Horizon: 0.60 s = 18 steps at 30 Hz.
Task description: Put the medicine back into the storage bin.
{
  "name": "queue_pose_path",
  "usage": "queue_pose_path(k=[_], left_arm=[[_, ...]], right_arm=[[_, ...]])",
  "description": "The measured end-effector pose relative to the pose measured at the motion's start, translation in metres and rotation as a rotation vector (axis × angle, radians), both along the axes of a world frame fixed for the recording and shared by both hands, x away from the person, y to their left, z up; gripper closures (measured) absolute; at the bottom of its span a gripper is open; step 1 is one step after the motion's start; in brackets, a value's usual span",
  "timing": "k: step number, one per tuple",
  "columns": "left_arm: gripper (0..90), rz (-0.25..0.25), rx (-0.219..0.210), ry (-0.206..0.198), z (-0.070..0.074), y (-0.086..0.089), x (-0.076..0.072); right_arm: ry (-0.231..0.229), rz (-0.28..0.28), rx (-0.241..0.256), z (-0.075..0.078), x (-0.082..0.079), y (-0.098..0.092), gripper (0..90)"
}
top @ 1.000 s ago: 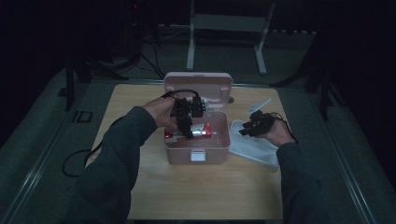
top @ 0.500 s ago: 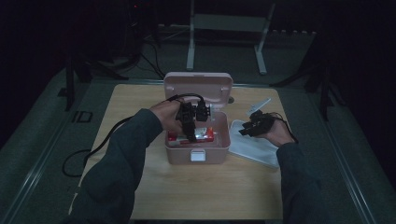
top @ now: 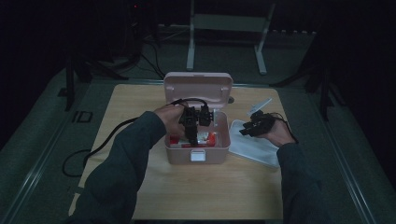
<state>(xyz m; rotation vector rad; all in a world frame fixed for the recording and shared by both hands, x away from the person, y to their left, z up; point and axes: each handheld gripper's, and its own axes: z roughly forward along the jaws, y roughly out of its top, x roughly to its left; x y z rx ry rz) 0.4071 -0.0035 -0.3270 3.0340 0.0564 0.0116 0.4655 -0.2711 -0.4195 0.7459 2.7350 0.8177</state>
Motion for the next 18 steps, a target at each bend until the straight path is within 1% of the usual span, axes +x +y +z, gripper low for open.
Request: queue_pose_path(k=[5,8,18], left_arm=[[50.8,-0.011,0.006,0.014,-0.0013,-0.0016,-0.0004],[50.8,-0.008,0.011,0.019,-0.0016,-0.0019,0.0003],[50.7,-0.010,0.015,0.023,-0.0031,-0.0028,0.0007]], right_arm=[[0.005,-0.004,-0.006,-0.0011,0.0002,-0.0004,59.9],[0.004,-0.002,-0.006,-0.0015,0.0003,-0.0006,59.9],[0.005,-0.002,-0.005,-0.0019,0.0004,-0.0006,59.9]])
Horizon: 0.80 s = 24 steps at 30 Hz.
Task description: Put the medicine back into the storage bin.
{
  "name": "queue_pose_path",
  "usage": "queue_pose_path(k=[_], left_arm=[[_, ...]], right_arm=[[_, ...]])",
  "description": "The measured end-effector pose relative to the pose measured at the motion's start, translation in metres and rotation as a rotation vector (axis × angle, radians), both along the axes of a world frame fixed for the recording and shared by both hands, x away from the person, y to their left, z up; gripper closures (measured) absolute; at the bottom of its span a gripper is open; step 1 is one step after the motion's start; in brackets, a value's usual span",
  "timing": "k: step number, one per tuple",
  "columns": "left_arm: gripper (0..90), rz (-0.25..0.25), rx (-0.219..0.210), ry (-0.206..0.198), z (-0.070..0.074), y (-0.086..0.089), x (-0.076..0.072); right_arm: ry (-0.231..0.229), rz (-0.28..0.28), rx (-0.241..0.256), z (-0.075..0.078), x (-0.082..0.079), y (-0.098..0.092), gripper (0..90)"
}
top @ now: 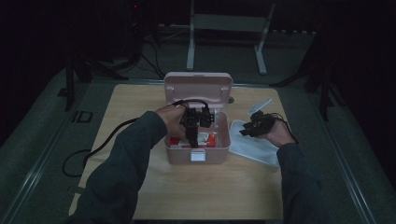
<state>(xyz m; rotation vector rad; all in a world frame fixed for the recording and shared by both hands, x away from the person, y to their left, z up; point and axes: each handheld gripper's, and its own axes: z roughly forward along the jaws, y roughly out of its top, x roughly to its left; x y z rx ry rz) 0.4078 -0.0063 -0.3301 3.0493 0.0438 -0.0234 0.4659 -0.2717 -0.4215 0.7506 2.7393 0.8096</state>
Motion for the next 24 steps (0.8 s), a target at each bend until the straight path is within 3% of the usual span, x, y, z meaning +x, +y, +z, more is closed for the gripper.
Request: queue_pose_path(k=[21,24], left_arm=[[50.2,-0.001,0.002,0.017,-0.0018,-0.0018,0.0023],[43.2,0.018,-0.021,0.034,-0.0001,-0.0024,0.0033]], right_arm=[[0.005,0.001,-0.009,-0.0009,0.0003,0.0006,59.8],[0.003,0.001,-0.009,-0.0004,0.0002,0.0001,59.6]])
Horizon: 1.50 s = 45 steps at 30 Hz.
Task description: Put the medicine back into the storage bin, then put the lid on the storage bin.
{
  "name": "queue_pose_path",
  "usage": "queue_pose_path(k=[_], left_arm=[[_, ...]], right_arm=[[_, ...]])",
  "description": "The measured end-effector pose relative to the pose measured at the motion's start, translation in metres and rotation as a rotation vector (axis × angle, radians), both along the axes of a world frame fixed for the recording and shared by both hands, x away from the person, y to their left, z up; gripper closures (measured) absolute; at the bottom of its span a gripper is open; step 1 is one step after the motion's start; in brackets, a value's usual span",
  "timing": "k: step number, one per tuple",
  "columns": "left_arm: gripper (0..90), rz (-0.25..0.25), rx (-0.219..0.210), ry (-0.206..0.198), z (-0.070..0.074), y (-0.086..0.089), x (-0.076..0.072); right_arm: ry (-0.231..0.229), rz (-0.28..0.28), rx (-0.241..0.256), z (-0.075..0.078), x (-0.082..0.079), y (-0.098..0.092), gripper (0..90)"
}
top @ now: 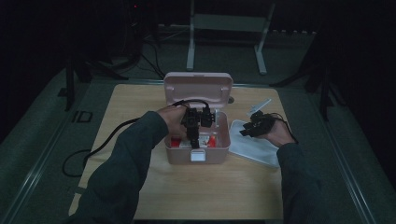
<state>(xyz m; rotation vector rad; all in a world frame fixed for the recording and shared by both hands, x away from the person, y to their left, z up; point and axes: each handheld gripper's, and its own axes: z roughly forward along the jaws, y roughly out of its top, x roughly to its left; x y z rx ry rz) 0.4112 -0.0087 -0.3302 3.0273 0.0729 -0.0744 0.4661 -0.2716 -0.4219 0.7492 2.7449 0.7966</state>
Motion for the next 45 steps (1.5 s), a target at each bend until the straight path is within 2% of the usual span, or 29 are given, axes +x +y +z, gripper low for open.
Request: queue_pose_path(k=[8,14,17,26,31,35,40,45], left_arm=[[47.3,0.003,-0.021,-0.006,0.008,0.006,0.000],[48.1,0.011,-0.040,-0.038,0.018,0.015,-0.002],[48.5,0.016,-0.066,-0.061,0.024,0.022,-0.001],[48.1,0.079,-0.158,-0.103,0.035,0.049,0.001],[47.9,0.110,-0.191,-0.114,0.036,0.062,0.001],[47.4,0.129,-0.201,-0.135,0.038,0.074,-0.001],[46.5,0.185,-0.230,-0.181,0.042,0.091,-0.003],[44.9,0.224,-0.262,-0.244,0.048,0.104,-0.004]], right_arm=[[-0.005,-0.006,0.002,0.002,0.000,-0.002,59.4],[-0.007,-0.008,0.000,0.002,0.000,-0.003,59.4],[-0.008,-0.009,-0.002,0.003,-0.001,-0.004,59.3],[-0.011,-0.018,-0.013,0.007,-0.002,-0.008,59.4],[-0.018,-0.013,-0.028,0.009,-0.002,-0.008,59.4],[-0.019,-0.007,-0.059,0.013,-0.002,-0.008,59.4],[-0.021,0.001,-0.079,0.017,-0.002,-0.008,59.6],[-0.025,0.008,-0.101,0.019,-0.005,-0.008,59.7]])
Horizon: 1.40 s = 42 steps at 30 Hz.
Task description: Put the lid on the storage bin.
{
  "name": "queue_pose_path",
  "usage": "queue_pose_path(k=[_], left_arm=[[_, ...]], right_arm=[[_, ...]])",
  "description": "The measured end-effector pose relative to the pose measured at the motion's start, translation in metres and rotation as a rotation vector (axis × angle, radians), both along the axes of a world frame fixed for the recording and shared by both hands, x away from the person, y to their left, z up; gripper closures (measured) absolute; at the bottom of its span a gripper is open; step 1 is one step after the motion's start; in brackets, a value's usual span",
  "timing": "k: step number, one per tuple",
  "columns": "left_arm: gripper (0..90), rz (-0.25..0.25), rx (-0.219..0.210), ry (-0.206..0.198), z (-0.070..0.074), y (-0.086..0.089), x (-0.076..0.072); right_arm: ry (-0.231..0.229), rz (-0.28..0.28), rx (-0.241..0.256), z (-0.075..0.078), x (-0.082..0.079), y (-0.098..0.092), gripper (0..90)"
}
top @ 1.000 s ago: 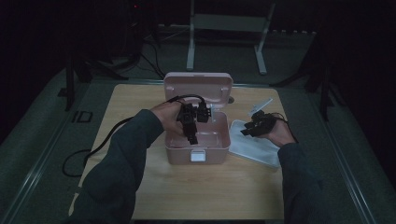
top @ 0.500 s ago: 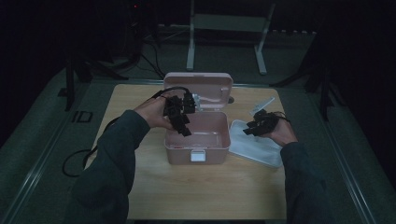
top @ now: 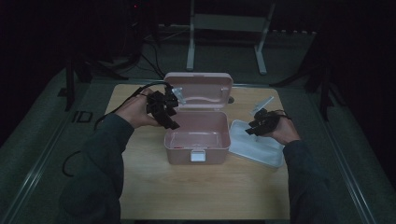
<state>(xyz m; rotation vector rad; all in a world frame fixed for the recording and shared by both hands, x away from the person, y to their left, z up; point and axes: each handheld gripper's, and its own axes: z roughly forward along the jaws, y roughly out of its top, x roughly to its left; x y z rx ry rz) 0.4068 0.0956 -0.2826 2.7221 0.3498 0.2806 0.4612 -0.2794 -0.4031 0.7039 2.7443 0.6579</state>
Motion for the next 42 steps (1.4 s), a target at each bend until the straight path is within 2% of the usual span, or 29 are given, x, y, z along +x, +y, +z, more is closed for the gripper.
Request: queue_pose_path(k=[1,3,10,16,18,20,21,23,29,34,37,38,39,42], left_arm=[[45.0,0.012,-0.007,-0.008,0.001,0.002,0.000],[45.1,0.035,-0.050,-0.011,0.001,0.008,0.001],[45.1,0.087,-0.109,-0.063,0.002,0.024,-0.001],[44.9,0.114,-0.137,-0.107,0.006,0.032,-0.004],[44.5,0.130,-0.174,-0.104,0.007,0.037,-0.003],[44.7,0.156,-0.195,-0.111,0.005,0.042,-0.001],[44.7,0.169,-0.199,-0.127,0.004,0.044,-0.001],[44.7,0.192,-0.236,-0.124,0.002,0.050,0.000],[44.2,0.261,-0.288,-0.159,-0.001,0.065,0.002],[43.9,0.321,-0.362,-0.199,-0.006,0.077,0.002],[43.9,0.340,-0.379,-0.207,-0.010,0.081,0.002],[43.8,0.337,-0.368,-0.209,-0.011,0.084,0.003],[43.8,0.345,-0.380,-0.207,-0.013,0.084,0.003],[43.8,0.352,-0.380,-0.203,-0.017,0.088,0.004]], right_arm=[[0.001,0.001,-0.003,0.000,0.000,0.000,59.8],[0.003,0.004,-0.014,0.001,-0.001,-0.001,60.0],[0.012,0.008,-0.051,0.000,-0.001,-0.002,60.6],[0.005,0.010,-0.067,0.000,-0.002,-0.001,61.8],[0.005,0.014,-0.080,-0.001,-0.002,0.000,62.2],[0.007,0.014,-0.088,-0.001,-0.002,0.000,62.2],[0.008,0.014,-0.089,-0.002,-0.002,-0.001,62.3],[0.010,0.014,-0.096,-0.003,-0.002,-0.001,62.3],[0.023,0.016,-0.120,-0.004,-0.003,-0.001,63.5],[0.036,0.034,-0.153,-0.005,-0.003,0.002,64.8],[0.046,0.046,-0.175,-0.007,-0.003,0.005,66.4],[0.050,0.051,-0.185,-0.007,-0.003,0.005,67.1],[0.056,0.054,-0.190,-0.007,-0.003,0.006,68.0],[0.066,0.063,-0.207,-0.009,-0.003,0.007,69.6]])
